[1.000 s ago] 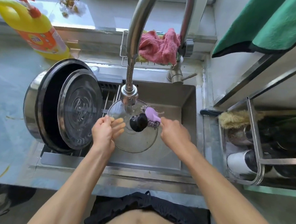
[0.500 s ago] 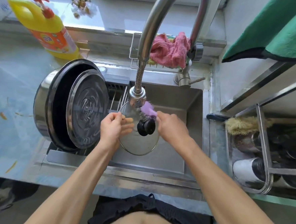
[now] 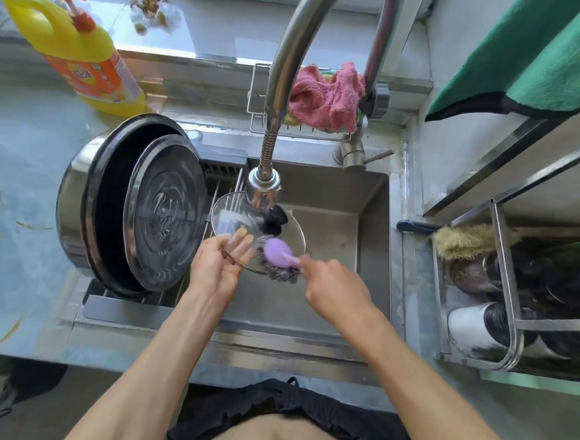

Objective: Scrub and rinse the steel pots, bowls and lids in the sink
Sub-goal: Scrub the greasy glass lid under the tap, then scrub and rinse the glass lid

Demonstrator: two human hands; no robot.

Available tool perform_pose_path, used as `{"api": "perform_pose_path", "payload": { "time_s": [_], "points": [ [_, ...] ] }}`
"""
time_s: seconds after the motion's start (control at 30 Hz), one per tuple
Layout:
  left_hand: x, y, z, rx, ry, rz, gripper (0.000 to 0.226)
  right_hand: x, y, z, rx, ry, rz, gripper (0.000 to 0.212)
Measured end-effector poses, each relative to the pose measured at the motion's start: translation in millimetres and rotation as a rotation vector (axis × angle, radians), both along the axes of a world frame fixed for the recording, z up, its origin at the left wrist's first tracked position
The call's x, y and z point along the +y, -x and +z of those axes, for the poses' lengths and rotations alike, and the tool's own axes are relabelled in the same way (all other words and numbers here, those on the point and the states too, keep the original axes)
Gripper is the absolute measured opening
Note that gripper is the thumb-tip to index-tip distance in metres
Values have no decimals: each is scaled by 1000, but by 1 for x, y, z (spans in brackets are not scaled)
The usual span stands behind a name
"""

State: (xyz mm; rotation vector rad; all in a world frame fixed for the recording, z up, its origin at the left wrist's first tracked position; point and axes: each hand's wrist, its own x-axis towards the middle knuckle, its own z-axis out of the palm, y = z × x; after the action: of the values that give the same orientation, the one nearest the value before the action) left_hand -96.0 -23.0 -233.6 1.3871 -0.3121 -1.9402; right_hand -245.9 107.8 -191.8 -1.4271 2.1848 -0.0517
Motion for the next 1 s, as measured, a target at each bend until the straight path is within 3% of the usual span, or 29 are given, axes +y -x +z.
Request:
{"api": "perform_pose_path", "payload": {
  "time_s": [0.07, 0.2, 0.33, 0.5, 0.7, 0.83, 1.0],
  "points": [
    [1, 0, -2, 13, 28, 8, 8, 6, 5, 0, 50, -26, -94, 31],
    [12, 10, -3, 2, 88, -24, 9, 14, -24, 7, 6, 52, 32, 40],
    [17, 9, -3, 22, 93, -29, 4, 24, 13, -7, 45, -29, -251, 34],
    [12, 5, 1, -47, 118, -42, 21, 35, -3, -13, -28, 36, -198, 30],
    [10, -1, 1, -127, 134, -191, 26, 27, 35, -26, -77, 118, -413, 28],
    [3, 0, -4, -148, 117, -318, 26, 13, 44, -31, -289, 302, -667, 23],
    [-4, 11, -6, -152, 85, -380, 29, 15, 46, -34, -542, 391, -943, 25]
  ]
}}
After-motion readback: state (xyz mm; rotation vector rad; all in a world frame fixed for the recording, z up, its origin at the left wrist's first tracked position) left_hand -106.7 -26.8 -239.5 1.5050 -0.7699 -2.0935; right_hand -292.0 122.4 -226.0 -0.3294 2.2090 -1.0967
